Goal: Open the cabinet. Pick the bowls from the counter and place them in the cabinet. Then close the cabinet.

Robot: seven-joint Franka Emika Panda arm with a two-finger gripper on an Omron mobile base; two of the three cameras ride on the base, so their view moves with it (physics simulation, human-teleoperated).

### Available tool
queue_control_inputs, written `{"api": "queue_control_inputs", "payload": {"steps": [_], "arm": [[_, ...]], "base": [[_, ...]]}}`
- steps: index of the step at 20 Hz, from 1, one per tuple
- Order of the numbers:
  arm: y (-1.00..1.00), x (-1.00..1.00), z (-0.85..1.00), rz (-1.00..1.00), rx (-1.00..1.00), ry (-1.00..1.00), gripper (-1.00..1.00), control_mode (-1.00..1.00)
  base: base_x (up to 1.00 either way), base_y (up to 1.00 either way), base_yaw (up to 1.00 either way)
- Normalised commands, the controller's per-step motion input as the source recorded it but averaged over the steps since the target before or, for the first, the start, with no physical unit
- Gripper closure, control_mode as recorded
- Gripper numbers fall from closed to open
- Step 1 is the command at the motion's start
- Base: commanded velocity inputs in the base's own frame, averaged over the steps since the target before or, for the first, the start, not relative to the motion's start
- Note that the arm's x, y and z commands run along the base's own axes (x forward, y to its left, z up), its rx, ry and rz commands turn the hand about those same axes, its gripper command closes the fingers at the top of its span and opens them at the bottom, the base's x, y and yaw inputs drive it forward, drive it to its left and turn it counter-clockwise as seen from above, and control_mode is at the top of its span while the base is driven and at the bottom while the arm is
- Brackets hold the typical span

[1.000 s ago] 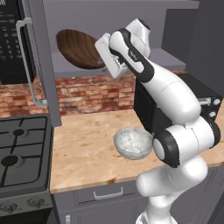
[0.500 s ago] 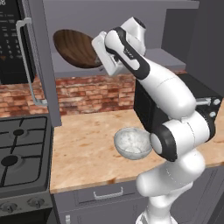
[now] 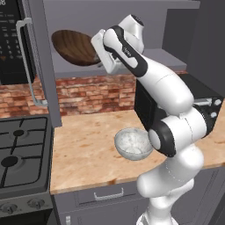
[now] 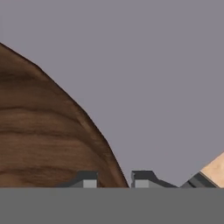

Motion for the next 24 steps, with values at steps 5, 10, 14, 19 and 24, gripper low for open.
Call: {"api": "queue_control_inputs", "payload": {"steps": [5, 10, 14, 19, 24], "arm": [[0.00, 0.12, 0.00, -0.07, 0.00, 0.00, 1.00, -1.00], [0.00, 0.06, 0.00, -0.08, 0.00, 0.00, 1.00, -1.00], [0.00, 0.00, 0.00, -0.06, 0.00, 0.00, 1.00, -1.00], [0.00, 0.00, 0.00, -0.06, 0.00, 0.00, -1.00, -1.00], [0.00, 0.00, 0.00, -0.03, 0.00, -0.01, -1.00, -1.00]], "base": [[0.00, 0.00, 0.00], [0.00, 0.00, 0.00], [0.00, 0.00, 0.00], [0.00, 0.00, 0.00], [0.00, 0.00, 0.00]]}}
